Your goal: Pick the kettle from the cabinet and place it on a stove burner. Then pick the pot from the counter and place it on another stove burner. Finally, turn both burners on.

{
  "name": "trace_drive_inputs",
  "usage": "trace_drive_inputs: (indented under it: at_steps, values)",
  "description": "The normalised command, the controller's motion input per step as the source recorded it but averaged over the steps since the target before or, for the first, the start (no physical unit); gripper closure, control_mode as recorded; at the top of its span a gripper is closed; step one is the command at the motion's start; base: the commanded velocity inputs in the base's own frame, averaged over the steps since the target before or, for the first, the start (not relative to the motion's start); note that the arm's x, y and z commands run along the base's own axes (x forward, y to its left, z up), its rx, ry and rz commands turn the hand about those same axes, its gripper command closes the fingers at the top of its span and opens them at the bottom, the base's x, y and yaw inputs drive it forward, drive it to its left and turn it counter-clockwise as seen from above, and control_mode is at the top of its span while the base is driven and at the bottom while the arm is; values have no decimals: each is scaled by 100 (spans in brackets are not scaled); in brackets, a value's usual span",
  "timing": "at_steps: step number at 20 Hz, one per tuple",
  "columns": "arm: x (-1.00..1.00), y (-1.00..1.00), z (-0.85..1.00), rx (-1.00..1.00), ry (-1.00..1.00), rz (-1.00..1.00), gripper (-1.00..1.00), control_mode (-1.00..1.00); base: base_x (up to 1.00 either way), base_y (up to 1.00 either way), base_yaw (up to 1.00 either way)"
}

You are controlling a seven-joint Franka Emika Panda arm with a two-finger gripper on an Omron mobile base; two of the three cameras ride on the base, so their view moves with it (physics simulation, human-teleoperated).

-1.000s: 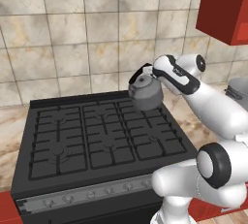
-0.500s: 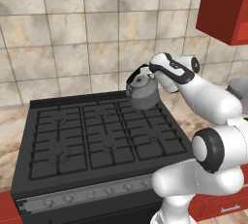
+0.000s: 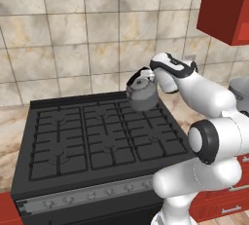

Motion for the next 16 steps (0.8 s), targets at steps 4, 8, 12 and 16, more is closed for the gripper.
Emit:
trace_drive_inputs:
  at_steps: [4, 8, 12, 16]
  values:
    - [10, -14, -11, 0, -3, 0, 100, -100, 0, 0, 0]
    - [10, -15, -8, 0, -6, 0, 100, -100, 0, 0, 0]
    - [21, -3, -7, 1, -4, 0, 100, -100, 0, 0, 0]
    - [15, 0, -11, 1, -3, 0, 100, -100, 0, 0, 0]
